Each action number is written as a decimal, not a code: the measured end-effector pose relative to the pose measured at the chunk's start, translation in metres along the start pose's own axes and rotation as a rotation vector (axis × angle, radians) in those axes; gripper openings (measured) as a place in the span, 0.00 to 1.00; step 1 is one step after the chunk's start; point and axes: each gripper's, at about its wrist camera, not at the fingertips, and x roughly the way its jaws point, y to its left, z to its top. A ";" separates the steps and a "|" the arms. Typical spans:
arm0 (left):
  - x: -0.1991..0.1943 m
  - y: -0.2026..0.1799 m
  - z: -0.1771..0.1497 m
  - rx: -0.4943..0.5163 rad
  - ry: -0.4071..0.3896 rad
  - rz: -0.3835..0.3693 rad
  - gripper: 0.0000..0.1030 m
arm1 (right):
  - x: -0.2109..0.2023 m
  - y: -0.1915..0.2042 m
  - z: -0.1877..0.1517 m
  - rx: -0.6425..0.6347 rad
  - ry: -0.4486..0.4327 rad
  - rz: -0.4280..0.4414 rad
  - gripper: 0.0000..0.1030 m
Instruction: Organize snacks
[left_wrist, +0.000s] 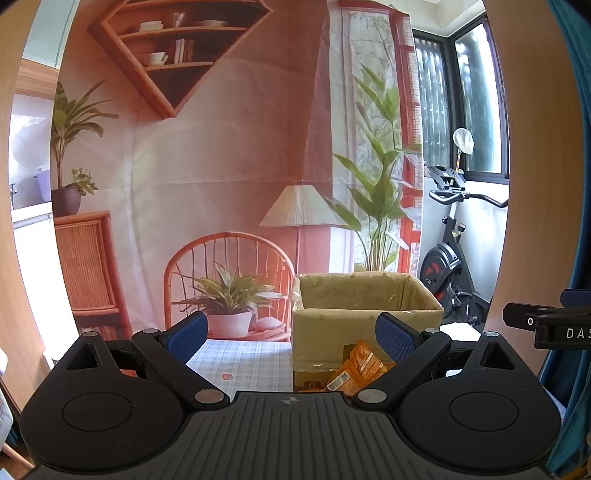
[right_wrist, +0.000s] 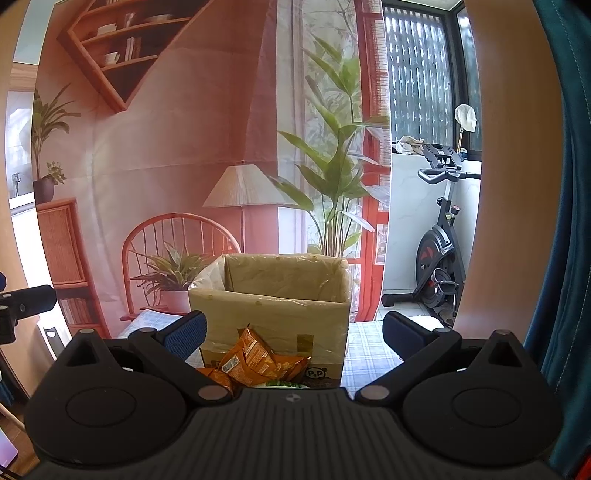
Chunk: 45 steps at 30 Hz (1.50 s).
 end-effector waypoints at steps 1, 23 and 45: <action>0.000 0.000 0.000 -0.001 0.000 -0.001 0.96 | 0.000 0.001 0.000 -0.001 0.000 0.001 1.00; -0.001 0.000 0.000 -0.004 0.001 0.002 0.96 | 0.000 0.000 -0.001 0.000 -0.001 0.002 1.00; -0.002 -0.002 -0.001 -0.019 0.010 -0.004 0.96 | 0.001 -0.001 -0.002 -0.002 0.005 -0.008 1.00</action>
